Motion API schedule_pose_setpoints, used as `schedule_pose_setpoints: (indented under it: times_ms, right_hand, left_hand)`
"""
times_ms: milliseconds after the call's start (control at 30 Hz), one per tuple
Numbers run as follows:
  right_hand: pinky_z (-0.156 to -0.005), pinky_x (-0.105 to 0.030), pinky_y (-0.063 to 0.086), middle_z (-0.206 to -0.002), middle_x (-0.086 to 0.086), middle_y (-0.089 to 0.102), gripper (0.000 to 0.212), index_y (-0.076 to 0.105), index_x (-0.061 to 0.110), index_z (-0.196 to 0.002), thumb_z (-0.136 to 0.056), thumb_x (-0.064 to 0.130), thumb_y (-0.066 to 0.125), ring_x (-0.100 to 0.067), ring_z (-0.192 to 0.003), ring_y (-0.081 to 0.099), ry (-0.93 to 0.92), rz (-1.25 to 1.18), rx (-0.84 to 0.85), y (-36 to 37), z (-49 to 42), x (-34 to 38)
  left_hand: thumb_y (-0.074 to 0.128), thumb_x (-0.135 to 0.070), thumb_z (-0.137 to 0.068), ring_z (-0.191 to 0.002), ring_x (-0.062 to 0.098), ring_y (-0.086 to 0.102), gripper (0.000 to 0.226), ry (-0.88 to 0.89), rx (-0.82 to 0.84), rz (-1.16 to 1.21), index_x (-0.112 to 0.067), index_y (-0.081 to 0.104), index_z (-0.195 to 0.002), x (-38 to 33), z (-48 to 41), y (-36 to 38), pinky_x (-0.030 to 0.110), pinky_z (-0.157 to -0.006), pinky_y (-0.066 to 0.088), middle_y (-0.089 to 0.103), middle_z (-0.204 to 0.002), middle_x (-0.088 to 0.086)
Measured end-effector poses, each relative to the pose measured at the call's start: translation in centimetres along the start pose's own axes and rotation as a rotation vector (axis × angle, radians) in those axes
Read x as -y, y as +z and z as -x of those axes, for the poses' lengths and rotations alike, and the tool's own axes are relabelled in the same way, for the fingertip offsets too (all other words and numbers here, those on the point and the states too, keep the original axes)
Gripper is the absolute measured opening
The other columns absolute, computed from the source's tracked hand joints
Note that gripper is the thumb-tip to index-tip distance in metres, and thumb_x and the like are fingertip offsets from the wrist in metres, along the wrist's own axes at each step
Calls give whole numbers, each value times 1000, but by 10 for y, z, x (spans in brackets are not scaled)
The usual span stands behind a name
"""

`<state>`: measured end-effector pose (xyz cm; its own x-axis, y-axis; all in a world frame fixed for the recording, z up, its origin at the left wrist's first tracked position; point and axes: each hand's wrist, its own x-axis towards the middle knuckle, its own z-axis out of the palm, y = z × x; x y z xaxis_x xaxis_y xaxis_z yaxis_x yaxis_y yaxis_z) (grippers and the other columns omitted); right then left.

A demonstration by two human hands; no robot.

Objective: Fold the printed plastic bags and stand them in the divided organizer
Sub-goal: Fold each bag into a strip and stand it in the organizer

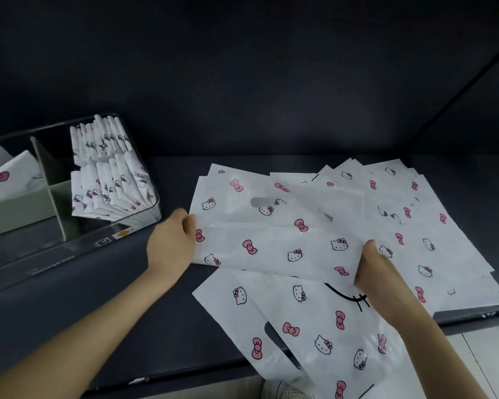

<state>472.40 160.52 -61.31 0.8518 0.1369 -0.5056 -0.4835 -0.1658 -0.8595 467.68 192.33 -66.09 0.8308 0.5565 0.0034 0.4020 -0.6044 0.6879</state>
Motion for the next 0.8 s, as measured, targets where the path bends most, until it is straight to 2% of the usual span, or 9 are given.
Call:
schedule_pose_setpoints:
  times_ms: [67, 133, 200, 233, 400, 533, 600, 700, 800]
  right_hand:
    - [-80, -37, 53, -92, -11, 73, 46, 66, 3, -106, -99, 41, 41, -25, -85, 70, -61, 104, -32, -1, 4, -6]
    - [-66, -28, 45, -70, -19, 58, 54, 57, -9, -86, -87, 45, 63, -22, -64, 55, -103, 191, -99, 3, 4, -12]
    - [-51, -18, 26, -53, 1, 33, 50, 35, 1, -61, -85, 28, 70, -10, -51, 30, -121, 307, -215, 10, -1, -18]
    - [-47, -18, 20, -51, 8, 26, 50, 28, 10, -57, -86, 18, 68, -7, -48, 23, -137, 383, -273, 15, -4, -21]
    - [-52, -32, 17, -58, -2, 24, 47, 23, 14, -56, -83, 10, 61, -19, -57, 20, -229, 633, -452, 31, -13, -30]
    - [-50, -33, 14, -57, -3, 21, 47, 21, 15, -57, -84, 6, 59, -19, -55, 15, -310, 718, -543, 39, -11, -34]
    - [-48, -31, 14, -56, 1, 21, 51, 18, 18, -57, -84, 6, 60, -17, -51, 13, -347, 793, -582, 42, -9, -35]
    - [-48, -28, 15, -56, 1, 23, 49, 19, 17, -57, -81, 8, 60, -18, -51, 15, -331, 887, -595, 42, -13, -34]
    - [-50, -29, 15, -56, 1, 22, 45, 19, 16, -58, -77, 6, 58, -19, -55, 14, -302, 881, -583, 39, -18, -33]
  left_hand:
    - [46, -18, -99, -56, 24, 44, 29, -21, 7, 15, -9, 41, -71, 0, 0, -2, 33, -50, 27, 45, -56, 2]
    - [46, -18, -99, -57, 24, 45, 30, -32, 24, 26, -6, 43, -71, 3, 2, -9, 34, -52, 27, 45, -57, 3]
    - [47, -20, -99, -56, 22, 45, 33, -47, 43, 61, -3, 44, -70, 9, 10, -22, 35, -52, 30, 46, -57, 5]
    - [47, -22, -99, -59, 22, 47, 33, -63, 51, 96, -2, 47, -72, 12, 15, -28, 34, -54, 32, 49, -60, 6]
    - [55, -29, -95, -74, 12, 60, 17, -127, 120, 222, -12, 55, -94, 15, 37, -39, 27, -60, 42, 65, -76, -2]
    - [65, -24, -89, -60, 19, 58, 28, 25, 65, 13, -13, 51, -109, 16, 40, -27, 29, -52, 34, 60, -64, -1]
    - [65, -24, -89, -64, 30, 60, 36, 91, 41, -106, -7, 52, -118, 16, 41, -22, 30, -55, 38, 65, -77, 8]
    - [50, -32, -85, -67, 36, 56, 43, 321, -67, -380, 0, 61, -112, 20, 43, -16, 38, -56, 46, 58, -87, 19]
    - [41, -32, -84, -89, 37, 53, 44, 519, -92, -525, -4, 66, -107, 20, 45, -14, 46, -75, 43, 56, -106, 21]
